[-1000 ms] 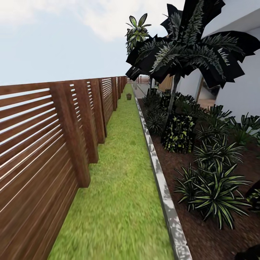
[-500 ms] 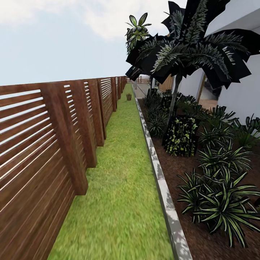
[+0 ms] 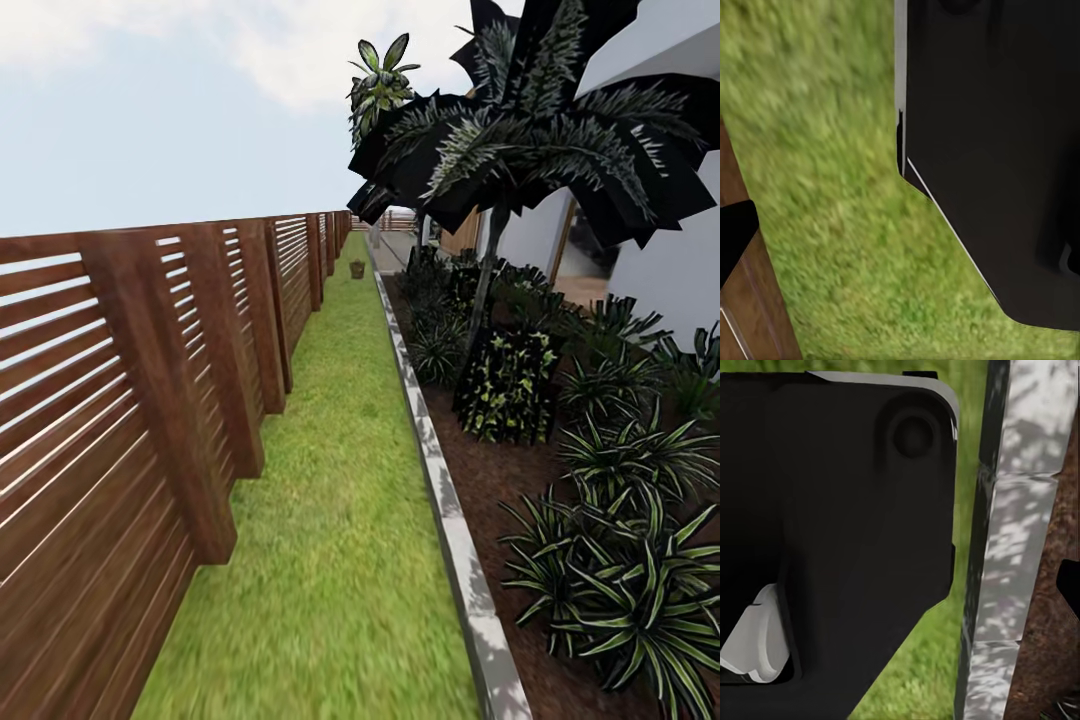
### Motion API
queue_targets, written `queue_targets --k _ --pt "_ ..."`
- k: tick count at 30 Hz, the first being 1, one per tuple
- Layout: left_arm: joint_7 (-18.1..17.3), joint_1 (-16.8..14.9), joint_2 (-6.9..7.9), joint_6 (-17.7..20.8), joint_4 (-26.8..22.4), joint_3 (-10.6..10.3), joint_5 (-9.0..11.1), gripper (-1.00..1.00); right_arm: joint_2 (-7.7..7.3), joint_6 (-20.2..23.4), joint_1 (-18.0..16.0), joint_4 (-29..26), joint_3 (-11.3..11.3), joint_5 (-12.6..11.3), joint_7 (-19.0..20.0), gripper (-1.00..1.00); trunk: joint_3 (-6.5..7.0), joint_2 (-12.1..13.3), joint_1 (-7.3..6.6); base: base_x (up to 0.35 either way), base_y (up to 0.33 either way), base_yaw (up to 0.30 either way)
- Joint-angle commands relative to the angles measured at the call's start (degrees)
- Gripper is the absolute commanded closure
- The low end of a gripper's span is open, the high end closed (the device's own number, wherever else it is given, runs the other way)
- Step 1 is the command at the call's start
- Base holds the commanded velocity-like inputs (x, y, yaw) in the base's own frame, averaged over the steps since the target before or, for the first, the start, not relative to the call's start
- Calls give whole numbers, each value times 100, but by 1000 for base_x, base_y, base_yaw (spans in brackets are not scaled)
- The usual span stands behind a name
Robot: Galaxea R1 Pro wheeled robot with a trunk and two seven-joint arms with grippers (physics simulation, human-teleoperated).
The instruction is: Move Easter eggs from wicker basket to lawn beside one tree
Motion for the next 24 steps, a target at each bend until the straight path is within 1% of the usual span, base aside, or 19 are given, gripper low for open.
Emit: queue_targets --k 1,24 --pt "1 0 0 -2 -4 0 2 -100 -1 0 -2 -1 -1 -6 0 -100 -6 -5 4 323 0 0" --pt "2 0 0 -2 -5 0 2 -100 6 -4 -2 -1 0 -5 0 -100 -6 -5 4 323 0 0"
